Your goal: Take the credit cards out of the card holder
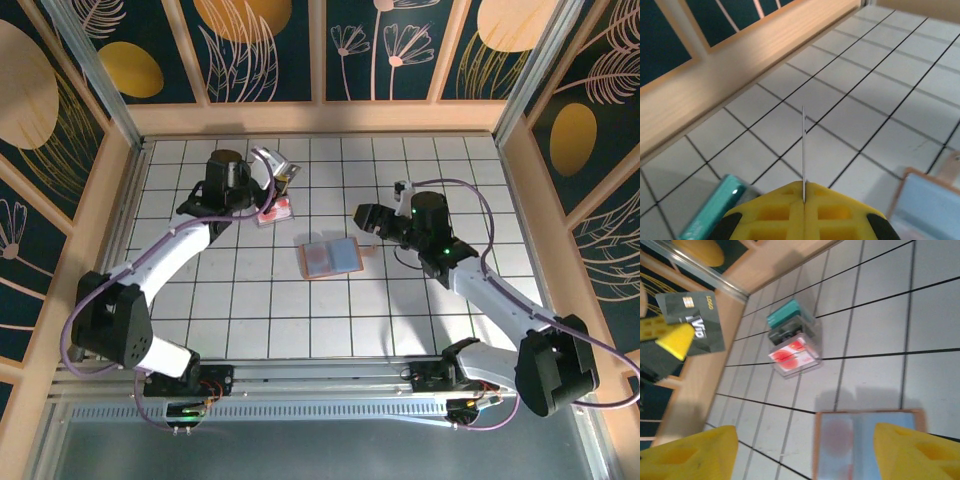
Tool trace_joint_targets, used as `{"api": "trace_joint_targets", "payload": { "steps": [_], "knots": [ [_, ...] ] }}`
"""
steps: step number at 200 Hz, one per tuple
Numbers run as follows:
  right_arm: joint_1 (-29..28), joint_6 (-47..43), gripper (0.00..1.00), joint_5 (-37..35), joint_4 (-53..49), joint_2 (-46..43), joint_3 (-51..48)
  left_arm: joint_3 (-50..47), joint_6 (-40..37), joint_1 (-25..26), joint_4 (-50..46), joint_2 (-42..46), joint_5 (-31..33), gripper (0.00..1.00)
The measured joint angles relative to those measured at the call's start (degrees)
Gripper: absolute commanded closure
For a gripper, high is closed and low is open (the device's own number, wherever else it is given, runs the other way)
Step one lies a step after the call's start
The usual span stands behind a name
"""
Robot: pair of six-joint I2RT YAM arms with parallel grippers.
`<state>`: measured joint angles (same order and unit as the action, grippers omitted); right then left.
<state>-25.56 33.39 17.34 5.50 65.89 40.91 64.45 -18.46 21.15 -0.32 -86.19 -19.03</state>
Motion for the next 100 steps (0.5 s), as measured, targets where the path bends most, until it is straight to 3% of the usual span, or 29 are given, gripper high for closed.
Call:
{"api": "trace_joint_targets", "payload": {
  "steps": [34,100],
  "knots": [
    [0.02,-1.20,0.01,-5.31,-3.50,-2.36,0.09,4.55,-11.32,-2.49,-5.31,-5.27,0.46,1.00],
    [0.02,-1.55,0.01,-12.09,-7.52,-3.02,0.59,8.11,-29.35,-5.42,-10.62,-12.41,2.45,1.00]
  ]
}}
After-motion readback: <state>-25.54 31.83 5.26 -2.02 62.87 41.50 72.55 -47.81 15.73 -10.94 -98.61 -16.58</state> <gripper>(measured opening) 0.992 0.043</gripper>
